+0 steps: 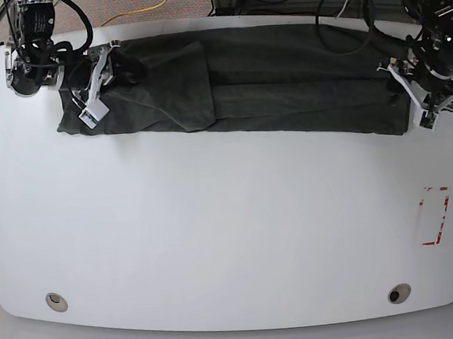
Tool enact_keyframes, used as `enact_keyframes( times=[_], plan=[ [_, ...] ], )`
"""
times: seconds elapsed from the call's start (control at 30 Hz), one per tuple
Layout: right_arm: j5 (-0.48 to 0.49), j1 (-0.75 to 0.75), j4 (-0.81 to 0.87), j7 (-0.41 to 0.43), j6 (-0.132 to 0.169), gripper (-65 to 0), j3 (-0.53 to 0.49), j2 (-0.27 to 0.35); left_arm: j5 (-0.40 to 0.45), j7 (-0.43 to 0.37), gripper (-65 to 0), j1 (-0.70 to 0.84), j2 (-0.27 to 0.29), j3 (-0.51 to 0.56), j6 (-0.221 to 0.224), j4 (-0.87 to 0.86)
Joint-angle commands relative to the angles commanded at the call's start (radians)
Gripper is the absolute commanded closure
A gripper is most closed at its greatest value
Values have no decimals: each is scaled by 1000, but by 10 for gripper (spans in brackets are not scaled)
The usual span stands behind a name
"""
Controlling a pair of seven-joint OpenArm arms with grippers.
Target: Layout the t-shirt on the table in an organized manner, then fold the t-shirt properly
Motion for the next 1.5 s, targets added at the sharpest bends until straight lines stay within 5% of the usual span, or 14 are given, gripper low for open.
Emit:
enact_keyframes(
  times=[0.1,0.17,0.43,0.6,0.87,1.2,1.5],
  plan=[
    [-130,-20,0,51,0,-114,0,-23,-57,17,-385,15,-5,-61,0,-2],
    [-216,-28,0,91,0,-125,-3,-37,-86,20,-385,17,-6,-86,0,-3],
    [-582,-28,-2,207,0,-67,-8,-137,-241,23,-386,17,-41,-150,0,-121],
    [-703,-21,-5,247,0,-67,-8,-163,-397,23,-392,17,-75,-176,0,-298],
    [-683,-21,-5,249,0,-65,-8,-157,-565,23,-493,18,-155,-141,0,-548],
    [-677,-23,-5,249,0,-65,-8,-158,-468,23,-494,-32,-155,-61,0,-646],
    [-677,-23,-5,249,0,-65,-8,-161,-465,23,-488,-40,-149,43,0,-637]
  ],
)
